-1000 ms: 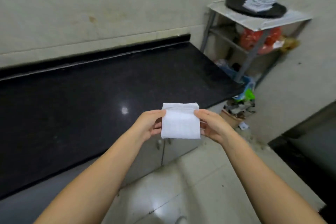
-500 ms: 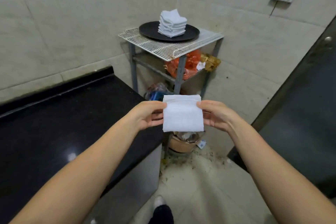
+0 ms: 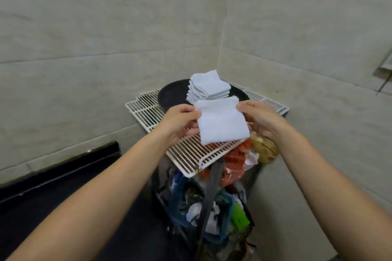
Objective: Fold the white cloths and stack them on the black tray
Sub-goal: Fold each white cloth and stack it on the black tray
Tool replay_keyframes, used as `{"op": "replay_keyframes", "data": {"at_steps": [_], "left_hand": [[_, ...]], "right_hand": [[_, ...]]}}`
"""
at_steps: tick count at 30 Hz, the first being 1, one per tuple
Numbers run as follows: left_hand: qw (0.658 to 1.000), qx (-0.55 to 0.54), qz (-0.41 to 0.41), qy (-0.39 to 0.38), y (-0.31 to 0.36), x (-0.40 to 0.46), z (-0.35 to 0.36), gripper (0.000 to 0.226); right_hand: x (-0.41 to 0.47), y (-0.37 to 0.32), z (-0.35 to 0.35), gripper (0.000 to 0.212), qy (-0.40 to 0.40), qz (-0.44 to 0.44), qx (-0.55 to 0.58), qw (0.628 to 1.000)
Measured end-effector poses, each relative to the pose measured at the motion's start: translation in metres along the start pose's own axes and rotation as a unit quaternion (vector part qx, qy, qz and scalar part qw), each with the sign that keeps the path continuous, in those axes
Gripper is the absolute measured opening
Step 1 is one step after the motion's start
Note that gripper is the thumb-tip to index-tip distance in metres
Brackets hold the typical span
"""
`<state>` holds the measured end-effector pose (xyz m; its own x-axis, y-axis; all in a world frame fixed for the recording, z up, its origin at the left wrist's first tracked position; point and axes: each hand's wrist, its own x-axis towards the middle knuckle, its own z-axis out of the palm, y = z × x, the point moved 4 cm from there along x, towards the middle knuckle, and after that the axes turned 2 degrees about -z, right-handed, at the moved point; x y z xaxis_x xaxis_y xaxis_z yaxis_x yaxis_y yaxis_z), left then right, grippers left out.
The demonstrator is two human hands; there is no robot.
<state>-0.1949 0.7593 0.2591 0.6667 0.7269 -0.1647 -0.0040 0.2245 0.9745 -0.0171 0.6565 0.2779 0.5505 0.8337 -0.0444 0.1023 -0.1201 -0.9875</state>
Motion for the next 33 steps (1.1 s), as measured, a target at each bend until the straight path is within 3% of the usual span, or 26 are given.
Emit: {"op": "replay_keyframes", "data": {"at_steps": [7,12,15,23,26,30,33], "left_hand": [[0.989,0.034,0.058,0.128,0.064,0.124,0.016,0.012],[0.969,0.083,0.008,0.231,0.064,0.188,0.006,0.007],[0.957,0.118,-0.018,0.263,0.053,0.205,-0.005,0.017],[0.942,0.139,-0.037,0.302,0.035,0.206,-0.012,0.019],[0.94,0.131,-0.022,0.313,0.037,0.197,-0.01,0.024],[0.931,0.127,-0.002,0.343,0.046,0.158,-0.021,0.022],[0.921,0.136,0.012,0.365,0.044,0.103,-0.04,0.019]], "right_hand": [[0.175,-0.049,-0.019,0.01,-0.051,-0.05,-0.086,0.994],[0.258,-0.037,-0.004,0.014,-0.112,-0.031,-0.126,0.985],[0.281,-0.023,0.006,0.022,-0.155,-0.038,-0.15,0.976],[0.288,-0.005,0.008,0.027,-0.192,-0.04,-0.152,0.969],[0.281,-0.015,0.004,0.013,-0.175,-0.055,-0.163,0.969],[0.255,-0.053,-0.002,0.027,-0.08,-0.162,-0.167,0.969],[0.206,-0.082,0.02,0.028,-0.078,-0.256,-0.176,0.947]]}}
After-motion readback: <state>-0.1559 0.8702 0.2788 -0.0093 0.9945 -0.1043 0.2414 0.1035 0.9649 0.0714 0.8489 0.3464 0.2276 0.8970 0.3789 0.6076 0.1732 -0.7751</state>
